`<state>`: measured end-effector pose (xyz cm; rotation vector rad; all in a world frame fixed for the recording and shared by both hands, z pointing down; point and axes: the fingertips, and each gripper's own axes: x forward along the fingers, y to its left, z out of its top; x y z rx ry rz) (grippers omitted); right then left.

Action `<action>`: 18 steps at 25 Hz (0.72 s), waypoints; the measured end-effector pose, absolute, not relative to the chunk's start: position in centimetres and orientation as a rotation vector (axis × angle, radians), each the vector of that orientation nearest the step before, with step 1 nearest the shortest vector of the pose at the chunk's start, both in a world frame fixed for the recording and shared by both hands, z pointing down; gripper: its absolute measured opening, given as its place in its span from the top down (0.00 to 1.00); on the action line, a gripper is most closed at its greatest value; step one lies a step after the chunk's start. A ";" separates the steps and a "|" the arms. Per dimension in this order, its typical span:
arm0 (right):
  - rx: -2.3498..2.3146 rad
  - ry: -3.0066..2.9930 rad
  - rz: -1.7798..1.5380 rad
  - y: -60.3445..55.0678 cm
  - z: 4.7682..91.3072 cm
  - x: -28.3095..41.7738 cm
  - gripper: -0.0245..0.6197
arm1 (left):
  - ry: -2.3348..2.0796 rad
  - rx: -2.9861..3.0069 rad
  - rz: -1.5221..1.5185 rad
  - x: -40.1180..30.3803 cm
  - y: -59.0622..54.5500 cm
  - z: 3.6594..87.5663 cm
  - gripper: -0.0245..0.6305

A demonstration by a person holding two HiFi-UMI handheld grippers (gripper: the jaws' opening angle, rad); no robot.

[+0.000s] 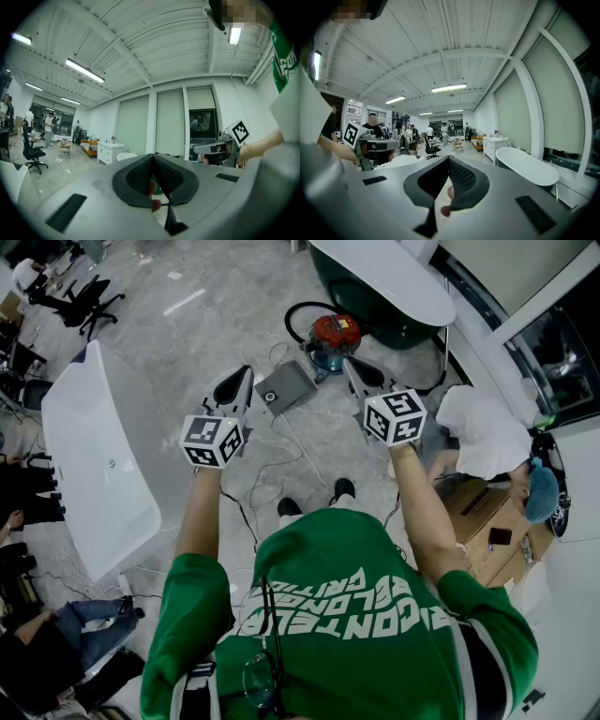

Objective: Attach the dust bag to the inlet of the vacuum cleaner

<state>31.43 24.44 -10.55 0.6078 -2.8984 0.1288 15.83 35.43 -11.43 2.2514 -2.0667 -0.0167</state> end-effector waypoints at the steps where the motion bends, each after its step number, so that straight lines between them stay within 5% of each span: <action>1: 0.617 -2.899 0.127 24.7 -10.7 31.0 0.95 | -2.060 2.259 -0.018 15.5 35.6 -11.5 0.97; 18: 0.802 -2.845 0.082 26.3 -10.4 32.4 0.95 | -1.868 2.424 -0.035 15.9 33.2 -10.6 0.97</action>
